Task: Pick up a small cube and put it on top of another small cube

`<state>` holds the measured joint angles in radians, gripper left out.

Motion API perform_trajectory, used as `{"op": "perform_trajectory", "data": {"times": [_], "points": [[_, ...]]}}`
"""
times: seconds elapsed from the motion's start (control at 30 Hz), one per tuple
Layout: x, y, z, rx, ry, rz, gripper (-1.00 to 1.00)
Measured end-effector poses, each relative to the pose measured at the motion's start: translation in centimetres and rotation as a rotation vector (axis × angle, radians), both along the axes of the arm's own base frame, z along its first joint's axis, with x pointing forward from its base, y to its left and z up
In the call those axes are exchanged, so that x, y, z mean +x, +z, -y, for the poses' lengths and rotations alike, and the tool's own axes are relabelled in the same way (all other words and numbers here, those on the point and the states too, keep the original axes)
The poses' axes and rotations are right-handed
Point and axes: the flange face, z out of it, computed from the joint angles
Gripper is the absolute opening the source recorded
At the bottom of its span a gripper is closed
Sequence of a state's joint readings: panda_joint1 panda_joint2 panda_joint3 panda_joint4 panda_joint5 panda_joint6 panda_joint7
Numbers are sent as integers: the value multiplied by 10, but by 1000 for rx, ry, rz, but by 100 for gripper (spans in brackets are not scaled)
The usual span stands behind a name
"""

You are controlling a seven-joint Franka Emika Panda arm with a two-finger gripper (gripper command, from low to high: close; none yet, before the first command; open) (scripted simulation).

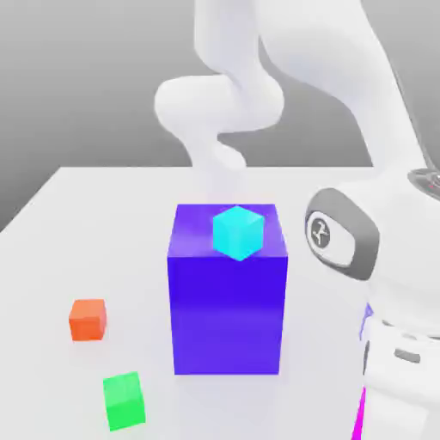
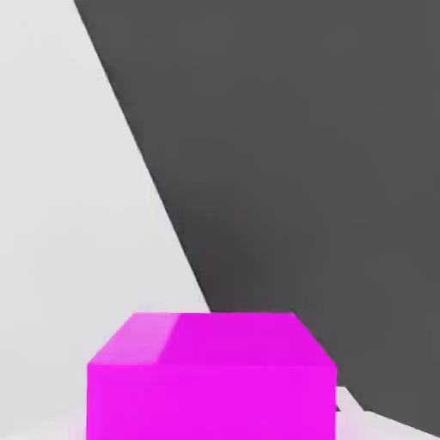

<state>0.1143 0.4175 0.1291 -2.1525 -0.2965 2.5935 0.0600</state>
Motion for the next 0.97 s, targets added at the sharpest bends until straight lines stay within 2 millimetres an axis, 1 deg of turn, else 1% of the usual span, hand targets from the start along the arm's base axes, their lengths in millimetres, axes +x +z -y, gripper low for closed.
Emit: {"op": "perform_trajectory", "data": {"times": [0.1,0.23,0.4,0.5,0.57,0.63,0.67,0.73,0.83,0.87,0.97], "points": [[6,7,46,-25,37,1,-100],[-4,19,111,-38,53,-19,-100],[-30,33,189,-25,63,-42,-100],[-52,39,232,-3,67,-52,-100],[-70,41,256,22,64,-58,-100],[-93,37,273,66,41,-67,-100],[-97,31,276,76,36,-68,-100],[-100,14,278,83,34,-67,-100],[-102,-18,279,85,31,-70,-100],[-103,-25,279,86,31,-71,100],[-103,-25,279,86,31,-71,100]]}}
